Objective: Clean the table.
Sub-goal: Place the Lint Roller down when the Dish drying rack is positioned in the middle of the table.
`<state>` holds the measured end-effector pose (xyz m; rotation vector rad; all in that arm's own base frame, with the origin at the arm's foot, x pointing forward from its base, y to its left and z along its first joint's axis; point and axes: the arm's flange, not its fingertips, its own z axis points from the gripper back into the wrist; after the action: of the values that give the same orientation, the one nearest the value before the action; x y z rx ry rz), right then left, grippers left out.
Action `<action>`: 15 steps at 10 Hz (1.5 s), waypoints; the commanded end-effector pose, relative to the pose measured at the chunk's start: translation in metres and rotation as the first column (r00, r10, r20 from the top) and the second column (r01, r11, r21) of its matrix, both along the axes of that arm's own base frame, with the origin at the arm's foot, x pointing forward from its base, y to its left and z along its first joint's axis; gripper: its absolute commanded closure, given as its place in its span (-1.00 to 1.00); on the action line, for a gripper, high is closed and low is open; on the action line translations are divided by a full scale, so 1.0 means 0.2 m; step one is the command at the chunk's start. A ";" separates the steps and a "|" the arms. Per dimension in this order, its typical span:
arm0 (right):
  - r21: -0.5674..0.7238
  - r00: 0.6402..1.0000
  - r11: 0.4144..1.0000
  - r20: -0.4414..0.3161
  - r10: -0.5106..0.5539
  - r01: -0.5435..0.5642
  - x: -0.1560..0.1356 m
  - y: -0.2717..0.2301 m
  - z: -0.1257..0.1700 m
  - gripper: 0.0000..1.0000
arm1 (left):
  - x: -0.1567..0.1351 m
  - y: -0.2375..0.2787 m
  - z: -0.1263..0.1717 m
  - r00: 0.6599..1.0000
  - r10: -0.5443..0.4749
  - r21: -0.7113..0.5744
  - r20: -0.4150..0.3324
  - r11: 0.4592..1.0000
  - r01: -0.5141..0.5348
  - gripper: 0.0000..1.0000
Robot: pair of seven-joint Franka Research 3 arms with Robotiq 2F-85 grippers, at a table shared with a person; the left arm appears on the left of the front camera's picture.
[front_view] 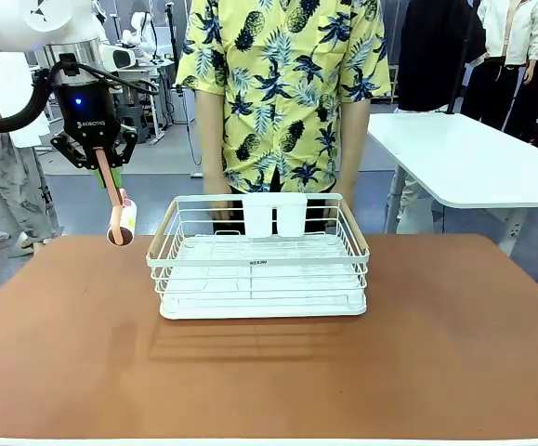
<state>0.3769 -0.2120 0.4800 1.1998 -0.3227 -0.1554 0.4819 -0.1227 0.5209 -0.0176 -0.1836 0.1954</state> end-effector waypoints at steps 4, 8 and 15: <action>0.013 1.000 1.000 0.007 0.002 -0.002 -0.01 0.00 0.02 -1.00 | 0.03 0.04 0.00 0.943 0.332 -0.078 -0.009 0.940 -0.332 0.59; 0.013 1.000 1.000 0.007 0.002 -0.002 -0.01 0.00 0.02 -1.00 | 0.05 0.20 -0.18 0.702 0.712 -0.231 0.001 0.683 -0.693 0.59; 0.013 1.000 1.000 0.007 0.002 -0.002 -0.01 0.00 0.02 -1.00 | 0.12 0.36 -0.66 0.414 0.907 -0.411 0.083 0.409 -0.815 0.59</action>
<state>0.3770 -0.2118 0.4800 1.1997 -0.3224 -0.1551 0.5023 -0.0409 0.3979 -0.3047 -0.4036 1.2707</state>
